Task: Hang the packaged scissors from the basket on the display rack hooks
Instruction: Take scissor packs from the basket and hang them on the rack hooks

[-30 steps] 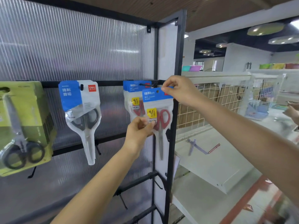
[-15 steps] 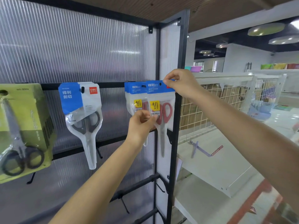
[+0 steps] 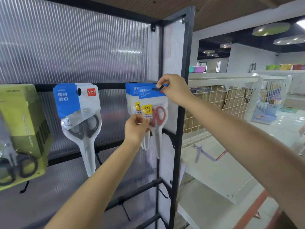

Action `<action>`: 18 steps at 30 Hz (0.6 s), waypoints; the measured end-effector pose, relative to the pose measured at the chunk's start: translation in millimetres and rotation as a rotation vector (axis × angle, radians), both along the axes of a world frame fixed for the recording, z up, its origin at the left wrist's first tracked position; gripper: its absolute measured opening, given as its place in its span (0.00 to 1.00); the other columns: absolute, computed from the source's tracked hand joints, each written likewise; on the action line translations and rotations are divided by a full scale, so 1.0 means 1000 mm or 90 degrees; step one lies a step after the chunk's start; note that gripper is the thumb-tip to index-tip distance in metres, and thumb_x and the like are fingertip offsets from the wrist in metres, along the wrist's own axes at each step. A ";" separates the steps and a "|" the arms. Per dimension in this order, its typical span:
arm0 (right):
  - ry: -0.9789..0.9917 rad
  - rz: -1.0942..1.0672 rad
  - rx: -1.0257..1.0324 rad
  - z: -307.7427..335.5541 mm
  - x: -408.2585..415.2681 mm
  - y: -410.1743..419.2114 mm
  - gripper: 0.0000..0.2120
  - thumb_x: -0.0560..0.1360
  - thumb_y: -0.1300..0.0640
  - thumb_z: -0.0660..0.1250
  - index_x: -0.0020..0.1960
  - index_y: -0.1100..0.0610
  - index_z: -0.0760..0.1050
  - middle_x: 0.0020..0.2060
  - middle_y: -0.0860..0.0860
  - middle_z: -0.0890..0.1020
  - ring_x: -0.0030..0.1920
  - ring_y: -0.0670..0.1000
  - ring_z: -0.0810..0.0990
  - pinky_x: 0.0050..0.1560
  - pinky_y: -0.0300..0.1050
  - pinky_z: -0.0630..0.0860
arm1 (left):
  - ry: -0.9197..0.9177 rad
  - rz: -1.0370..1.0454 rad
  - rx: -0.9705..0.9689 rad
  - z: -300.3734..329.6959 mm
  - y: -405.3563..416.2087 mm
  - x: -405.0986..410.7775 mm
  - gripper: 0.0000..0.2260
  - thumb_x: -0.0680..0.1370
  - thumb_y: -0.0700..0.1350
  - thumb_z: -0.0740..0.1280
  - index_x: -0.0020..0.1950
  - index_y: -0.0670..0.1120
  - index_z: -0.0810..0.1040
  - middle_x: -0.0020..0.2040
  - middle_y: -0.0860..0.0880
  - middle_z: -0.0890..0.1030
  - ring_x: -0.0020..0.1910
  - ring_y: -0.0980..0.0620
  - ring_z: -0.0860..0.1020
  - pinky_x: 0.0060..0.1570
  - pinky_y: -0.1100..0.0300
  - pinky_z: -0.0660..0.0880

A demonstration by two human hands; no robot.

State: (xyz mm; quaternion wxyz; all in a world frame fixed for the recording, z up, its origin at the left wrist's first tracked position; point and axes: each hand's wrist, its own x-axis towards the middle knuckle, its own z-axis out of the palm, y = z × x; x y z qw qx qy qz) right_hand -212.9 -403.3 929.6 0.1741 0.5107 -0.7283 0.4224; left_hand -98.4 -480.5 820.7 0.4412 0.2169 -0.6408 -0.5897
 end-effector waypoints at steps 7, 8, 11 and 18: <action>0.077 -0.028 0.032 -0.015 -0.002 -0.008 0.16 0.77 0.65 0.59 0.64 0.59 0.75 0.60 0.55 0.78 0.57 0.53 0.76 0.57 0.40 0.68 | -0.053 0.127 -0.058 0.001 -0.024 -0.014 0.04 0.77 0.40 0.67 0.44 0.46 0.72 0.42 0.49 0.77 0.47 0.47 0.79 0.51 0.53 0.78; 0.089 -0.024 0.056 -0.016 -0.002 -0.008 0.18 0.78 0.65 0.58 0.67 0.59 0.72 0.62 0.55 0.76 0.59 0.53 0.75 0.59 0.39 0.67 | -0.055 0.144 -0.064 0.001 -0.024 -0.015 0.04 0.77 0.41 0.67 0.44 0.45 0.72 0.42 0.49 0.78 0.46 0.48 0.78 0.50 0.54 0.77; 0.128 -0.028 0.149 -0.020 -0.001 -0.007 0.22 0.79 0.65 0.55 0.73 0.58 0.63 0.71 0.55 0.66 0.69 0.53 0.67 0.70 0.43 0.60 | -0.066 0.210 -0.072 0.000 -0.024 -0.017 0.04 0.77 0.42 0.66 0.46 0.44 0.73 0.45 0.47 0.78 0.45 0.49 0.77 0.47 0.58 0.73; 0.124 -0.067 0.175 -0.031 0.007 0.029 0.24 0.79 0.62 0.56 0.75 0.60 0.58 0.72 0.56 0.63 0.70 0.55 0.65 0.68 0.48 0.64 | -0.092 0.270 -0.051 0.000 -0.014 -0.010 0.06 0.77 0.43 0.66 0.48 0.44 0.71 0.45 0.48 0.75 0.46 0.48 0.75 0.49 0.56 0.73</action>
